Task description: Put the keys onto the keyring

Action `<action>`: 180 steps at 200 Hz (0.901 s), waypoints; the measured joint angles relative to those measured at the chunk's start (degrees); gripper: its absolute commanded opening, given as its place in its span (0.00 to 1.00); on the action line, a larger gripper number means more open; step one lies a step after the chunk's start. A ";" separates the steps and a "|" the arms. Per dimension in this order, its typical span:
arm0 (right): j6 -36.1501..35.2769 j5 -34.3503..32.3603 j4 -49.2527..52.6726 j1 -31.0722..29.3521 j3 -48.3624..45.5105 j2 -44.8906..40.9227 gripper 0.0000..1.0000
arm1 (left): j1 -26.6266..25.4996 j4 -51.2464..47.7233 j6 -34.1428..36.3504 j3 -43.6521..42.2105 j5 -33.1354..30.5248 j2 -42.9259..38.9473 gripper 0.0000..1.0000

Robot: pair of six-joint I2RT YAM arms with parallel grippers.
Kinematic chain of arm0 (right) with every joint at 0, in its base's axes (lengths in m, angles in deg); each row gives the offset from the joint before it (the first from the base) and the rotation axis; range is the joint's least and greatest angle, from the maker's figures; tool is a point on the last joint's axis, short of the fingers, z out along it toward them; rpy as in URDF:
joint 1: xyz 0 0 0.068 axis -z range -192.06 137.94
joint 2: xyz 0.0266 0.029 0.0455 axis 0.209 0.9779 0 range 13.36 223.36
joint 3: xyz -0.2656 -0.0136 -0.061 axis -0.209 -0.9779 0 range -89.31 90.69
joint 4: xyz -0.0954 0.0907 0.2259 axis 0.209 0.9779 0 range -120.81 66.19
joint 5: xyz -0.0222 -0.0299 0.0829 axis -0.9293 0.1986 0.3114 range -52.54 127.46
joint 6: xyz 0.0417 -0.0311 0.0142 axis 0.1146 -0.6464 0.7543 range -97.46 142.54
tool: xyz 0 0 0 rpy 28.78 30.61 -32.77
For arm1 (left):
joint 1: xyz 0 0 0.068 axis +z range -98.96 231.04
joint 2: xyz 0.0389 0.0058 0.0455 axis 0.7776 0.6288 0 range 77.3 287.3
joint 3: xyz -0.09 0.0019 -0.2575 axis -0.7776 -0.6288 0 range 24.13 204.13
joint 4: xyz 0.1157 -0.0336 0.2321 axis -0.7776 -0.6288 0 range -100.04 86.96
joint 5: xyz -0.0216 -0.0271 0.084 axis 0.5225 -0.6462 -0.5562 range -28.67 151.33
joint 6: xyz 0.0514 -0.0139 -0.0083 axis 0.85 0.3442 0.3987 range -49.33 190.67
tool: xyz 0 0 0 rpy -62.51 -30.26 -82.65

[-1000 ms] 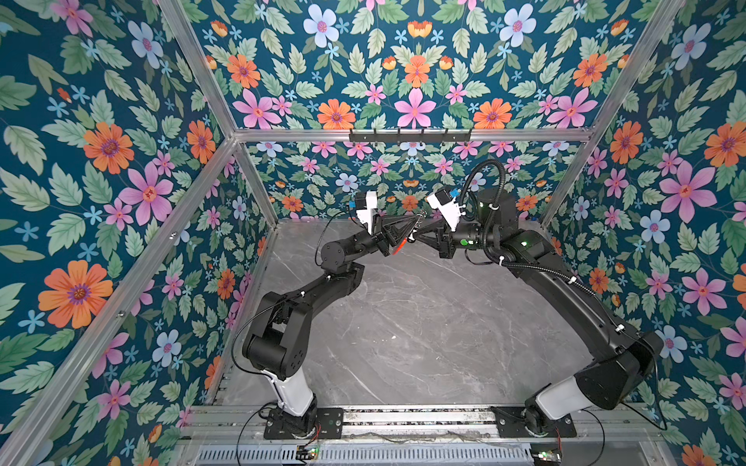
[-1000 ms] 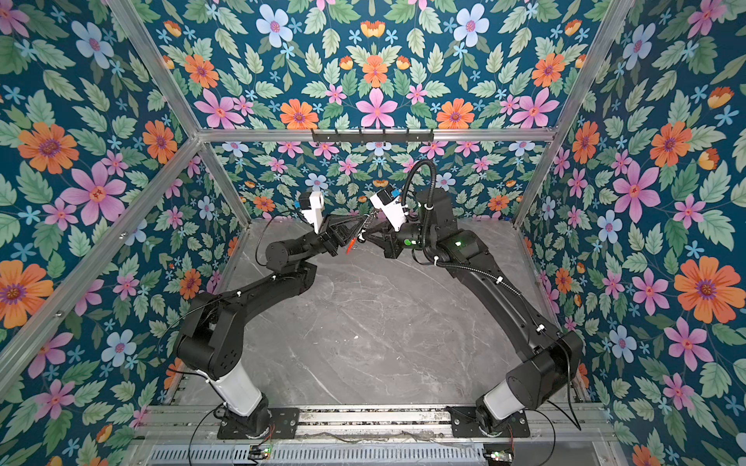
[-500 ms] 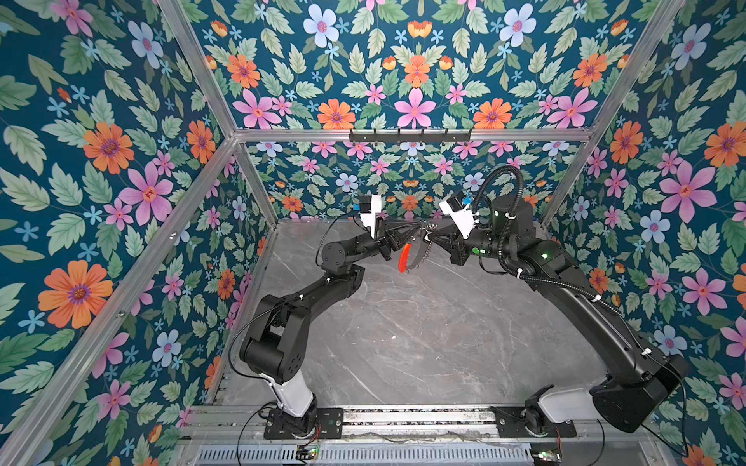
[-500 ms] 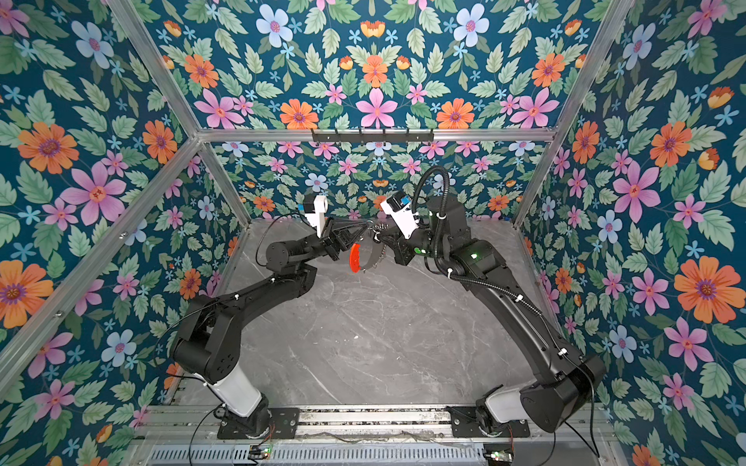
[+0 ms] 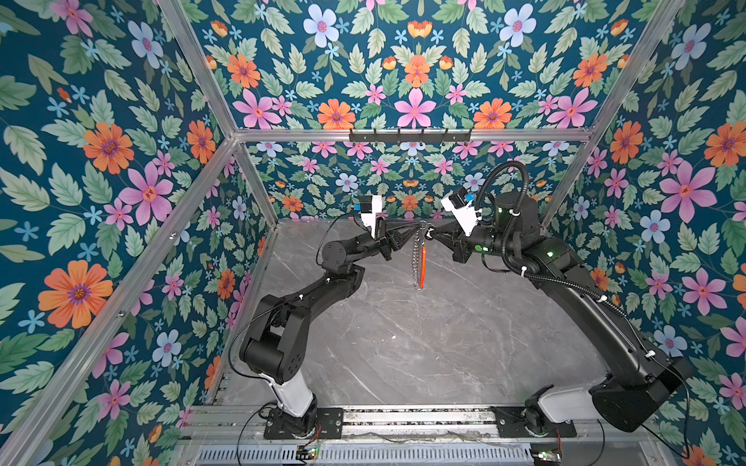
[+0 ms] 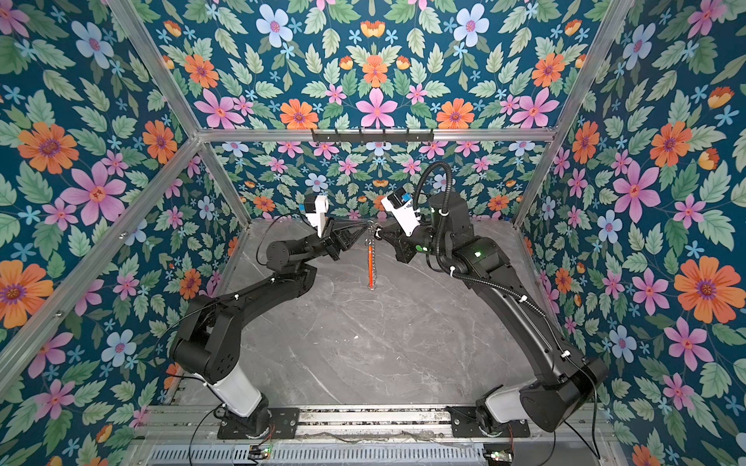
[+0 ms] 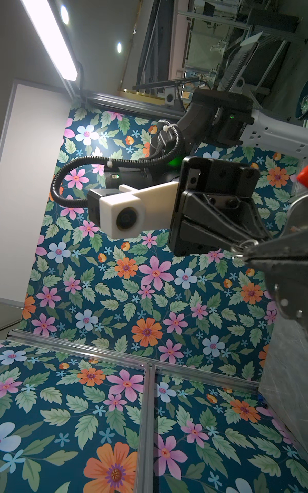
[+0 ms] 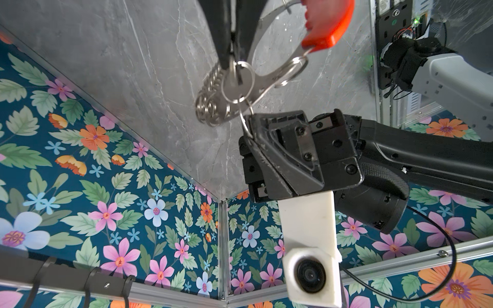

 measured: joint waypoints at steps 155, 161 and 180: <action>1.68 2.89 0.83 -0.15 2.49 3.37 0.00 | -0.02 0.42 -0.09 0.35 -0.02 0.44 0.00; 1.68 2.91 0.81 -0.15 2.69 3.52 0.00 | -0.02 0.44 -0.11 0.48 -0.04 0.50 0.00; 1.68 2.91 0.87 -0.17 2.86 3.67 0.00 | -0.17 0.46 -0.28 0.66 -0.24 0.61 0.00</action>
